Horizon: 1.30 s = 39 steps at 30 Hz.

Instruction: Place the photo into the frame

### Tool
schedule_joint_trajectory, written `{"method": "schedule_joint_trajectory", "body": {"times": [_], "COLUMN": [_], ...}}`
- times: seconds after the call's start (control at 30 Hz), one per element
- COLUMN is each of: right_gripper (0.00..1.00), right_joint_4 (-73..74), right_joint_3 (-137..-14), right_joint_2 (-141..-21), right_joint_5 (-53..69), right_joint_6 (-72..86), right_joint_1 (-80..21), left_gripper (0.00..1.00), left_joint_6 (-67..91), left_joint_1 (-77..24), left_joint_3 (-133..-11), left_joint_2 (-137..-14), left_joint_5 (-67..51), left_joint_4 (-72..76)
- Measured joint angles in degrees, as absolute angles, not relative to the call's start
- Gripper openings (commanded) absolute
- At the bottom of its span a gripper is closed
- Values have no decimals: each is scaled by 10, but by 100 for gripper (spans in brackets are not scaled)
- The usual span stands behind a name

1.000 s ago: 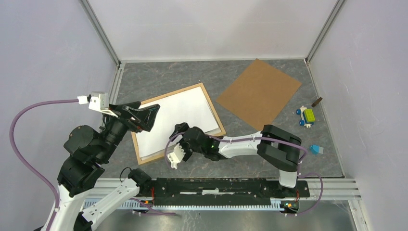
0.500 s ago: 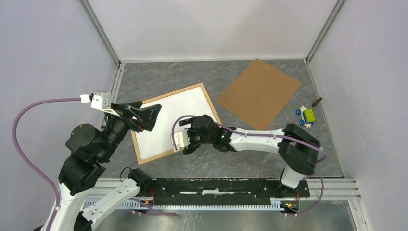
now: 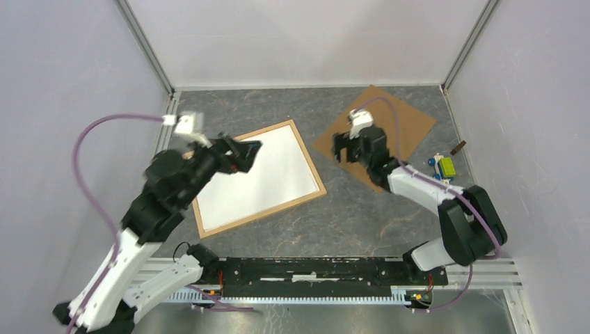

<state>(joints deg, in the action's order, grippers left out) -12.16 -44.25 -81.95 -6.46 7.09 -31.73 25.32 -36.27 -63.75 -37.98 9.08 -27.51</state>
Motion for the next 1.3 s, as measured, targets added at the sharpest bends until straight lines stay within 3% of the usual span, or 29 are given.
{"method": "schedule_joint_trajectory", "body": {"times": [0.13, 0.33, 0.53, 0.7, 0.87, 1.3], "right_gripper": [98, 98, 98, 98, 98, 98], "right_joint_4": [-117, -128, -131, -129, -151, -200], "right_joint_3": [-484, -508, -497, -470, -406, -366], "right_joint_2": [-878, -949, -958, -953, -939, -921], "right_joint_5": [-46, 20, 39, 30, 41, 90], "right_joint_6": [169, 289, 288, 257, 265, 298], "right_joint_1": [-189, -43, 10, 37, 98, 109], "left_gripper": [100, 100, 100, 100, 100, 100], "left_joint_6": [288, 316, 325, 323, 321, 336], "left_joint_1": [-363, -361, -353, -351, -351, -351], "left_joint_3": [-623, -681, -883, -1058, -1176, -1239], "left_joint_2": [-515, -826, -1110, -1266, -1354, -1444], "left_joint_5": [48, -4, -37, -46, -32, 25], "left_joint_4": [-208, -119, -82, -95, -133, -212]}}
